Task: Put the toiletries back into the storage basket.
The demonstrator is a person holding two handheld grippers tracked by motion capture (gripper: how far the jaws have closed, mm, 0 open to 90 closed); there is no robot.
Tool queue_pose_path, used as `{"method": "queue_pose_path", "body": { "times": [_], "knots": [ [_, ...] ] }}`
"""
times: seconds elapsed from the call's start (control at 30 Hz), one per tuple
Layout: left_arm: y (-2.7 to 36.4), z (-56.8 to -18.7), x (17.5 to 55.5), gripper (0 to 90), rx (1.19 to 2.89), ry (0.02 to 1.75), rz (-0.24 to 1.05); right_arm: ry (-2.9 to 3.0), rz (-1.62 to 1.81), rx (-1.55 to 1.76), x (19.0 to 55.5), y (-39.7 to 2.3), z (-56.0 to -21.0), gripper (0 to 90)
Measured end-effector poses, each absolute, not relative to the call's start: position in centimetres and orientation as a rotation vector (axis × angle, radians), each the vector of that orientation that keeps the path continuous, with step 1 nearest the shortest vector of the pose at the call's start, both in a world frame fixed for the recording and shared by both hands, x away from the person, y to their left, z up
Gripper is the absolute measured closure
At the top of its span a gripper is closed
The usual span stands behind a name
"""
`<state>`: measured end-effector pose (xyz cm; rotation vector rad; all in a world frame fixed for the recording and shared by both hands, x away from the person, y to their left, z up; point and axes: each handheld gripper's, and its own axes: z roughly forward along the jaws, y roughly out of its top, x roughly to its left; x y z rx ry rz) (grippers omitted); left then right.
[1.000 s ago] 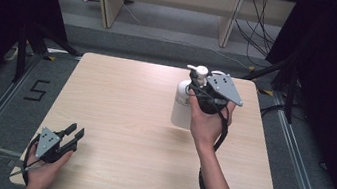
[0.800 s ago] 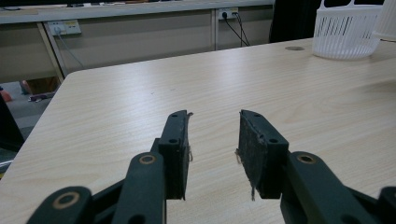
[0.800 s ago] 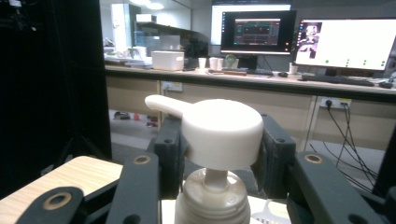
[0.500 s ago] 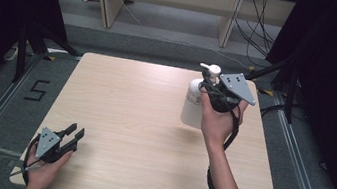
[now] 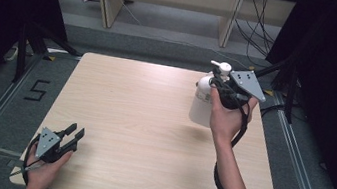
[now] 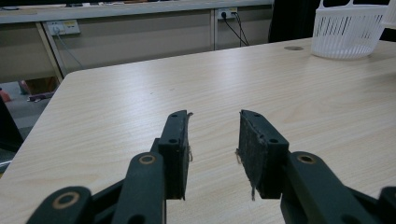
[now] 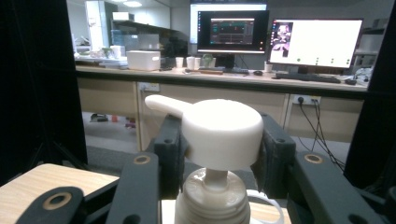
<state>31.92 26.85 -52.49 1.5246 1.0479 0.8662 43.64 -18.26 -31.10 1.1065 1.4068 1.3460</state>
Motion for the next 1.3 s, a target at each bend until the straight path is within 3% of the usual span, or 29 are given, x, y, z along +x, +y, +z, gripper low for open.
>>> {"method": "queue_pose_path", "body": {
  "times": [1.3],
  "knots": [
    [26.8, -52.5, 32.0, 61.7, 1.521, 1.053, 0.858, 1.323, 1.291, 1.151, 46.6, -21.4, -28.6, 59.8]
  ]
}}
